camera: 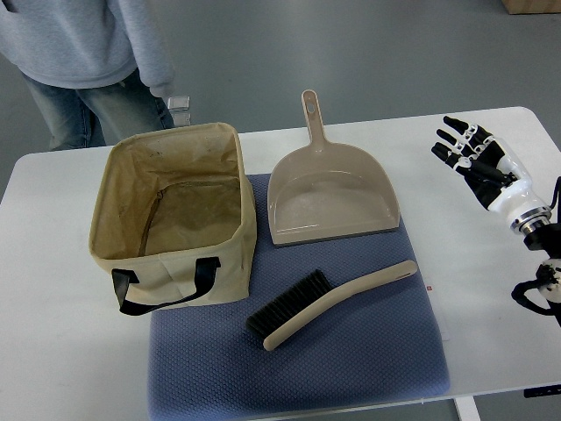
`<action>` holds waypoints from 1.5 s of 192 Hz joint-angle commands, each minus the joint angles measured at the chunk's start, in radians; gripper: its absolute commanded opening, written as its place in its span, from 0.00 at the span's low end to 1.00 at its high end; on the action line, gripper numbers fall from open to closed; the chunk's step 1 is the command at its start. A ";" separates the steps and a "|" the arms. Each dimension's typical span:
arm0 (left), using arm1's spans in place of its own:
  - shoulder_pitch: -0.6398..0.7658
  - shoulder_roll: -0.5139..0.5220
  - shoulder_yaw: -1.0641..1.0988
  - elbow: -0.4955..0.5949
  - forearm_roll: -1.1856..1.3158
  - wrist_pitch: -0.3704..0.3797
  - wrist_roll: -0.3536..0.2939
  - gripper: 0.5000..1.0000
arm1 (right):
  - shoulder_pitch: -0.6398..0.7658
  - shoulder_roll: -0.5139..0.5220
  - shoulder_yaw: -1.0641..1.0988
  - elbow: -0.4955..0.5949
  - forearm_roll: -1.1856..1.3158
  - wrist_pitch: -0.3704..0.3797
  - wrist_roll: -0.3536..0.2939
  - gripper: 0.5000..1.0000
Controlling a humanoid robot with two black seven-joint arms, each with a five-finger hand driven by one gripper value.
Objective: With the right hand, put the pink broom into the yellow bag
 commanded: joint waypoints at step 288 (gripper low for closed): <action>0.003 0.000 -0.003 -0.002 0.003 0.000 -0.001 1.00 | 0.038 -0.073 -0.006 0.020 -0.008 0.027 0.011 0.82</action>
